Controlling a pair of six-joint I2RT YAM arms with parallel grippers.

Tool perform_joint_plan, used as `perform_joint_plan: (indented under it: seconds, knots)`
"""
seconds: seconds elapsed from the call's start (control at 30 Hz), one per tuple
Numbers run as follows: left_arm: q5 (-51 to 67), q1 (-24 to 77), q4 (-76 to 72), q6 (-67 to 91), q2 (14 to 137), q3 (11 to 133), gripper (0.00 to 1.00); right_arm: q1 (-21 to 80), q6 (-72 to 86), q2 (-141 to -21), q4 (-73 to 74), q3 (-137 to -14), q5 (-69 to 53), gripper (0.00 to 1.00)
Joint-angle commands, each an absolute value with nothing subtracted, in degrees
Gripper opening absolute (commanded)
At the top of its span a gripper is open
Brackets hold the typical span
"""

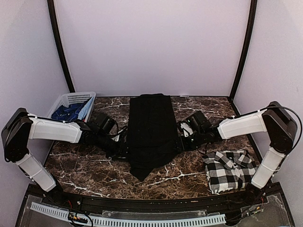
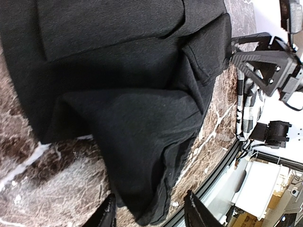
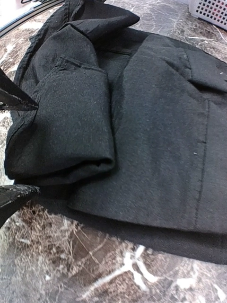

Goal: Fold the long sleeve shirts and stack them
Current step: Pick up the rectangle-folded shirt from the center of the board.

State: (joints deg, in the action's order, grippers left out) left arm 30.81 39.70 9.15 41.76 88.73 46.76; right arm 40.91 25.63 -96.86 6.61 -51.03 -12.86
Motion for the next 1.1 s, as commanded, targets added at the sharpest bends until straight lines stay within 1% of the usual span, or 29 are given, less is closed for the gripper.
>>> perform_joint_plan:
  seconds: [0.0, 0.17, 0.23, 0.3, 0.37, 0.4, 0.47, 0.57, 0.73, 0.9, 1.07]
  knots:
    - [32.77, 40.02, 6.44, 42.58, 90.27, 46.28, 0.46, 41.99, 27.12, -98.14, 4.56, -50.26, -13.1, 0.48]
    - [33.04, 40.52, 6.38, 42.47, 91.85, 46.86, 0.41, 42.27, 28.15, -97.65, 4.9, -49.9, -13.31, 0.4]
    - [33.18, 40.89, 6.25, 42.6, 92.3, 47.05, 0.38, 42.23, 28.57, -97.08, 5.09, -49.71, -13.77, 0.34]
    - [33.65, 41.26, 5.93, 42.74, 92.43, 47.29, 0.34, 42.43, 29.11, -96.57, 5.29, -49.53, -14.46, 0.26]
    - [34.1, 41.65, 5.87, 43.08, 92.46, 47.55, 0.27, 42.53, 29.81, -95.83, 5.54, -49.29, -15.25, 0.14]
    - [34.52, 41.74, 5.88, 43.21, 92.42, 47.66, 0.2, 42.68, 30.18, -95.33, 5.81, -49.18, -15.64, 0.08]
    - [34.97, 41.78, 5.93, 43.73, 91.87, 47.65, 0.13, 42.71, 31.34, -94.27, 6.04, -48.69, -16.36, 0.0]
    - [34.8, 41.83, 6.48, 44.72, 90.08, 47.91, 0.06, 42.8, 33.24, -92.44, 6.19, -47.82, -17.41, 0.0]
    - [33.91, 41.52, 6.34, 47.0, 87.84, 49.47, 0.0, 42.68, 36.18, -89.86, 7.07, -49.07, -16.83, 0.0]
    - [33.94, 39.24, 2.23, 50.69, 88.3, 51.35, 0.0, 40.9, 38.75, -89.97, 6.96, -52.83, -14.98, 0.0]
    - [35.7, 35.03, -3.91, 54.71, 91.65, 54.06, 0.0, 38.06, 40.3, -92.2, 4.36, -56.49, -14.13, 0.0]
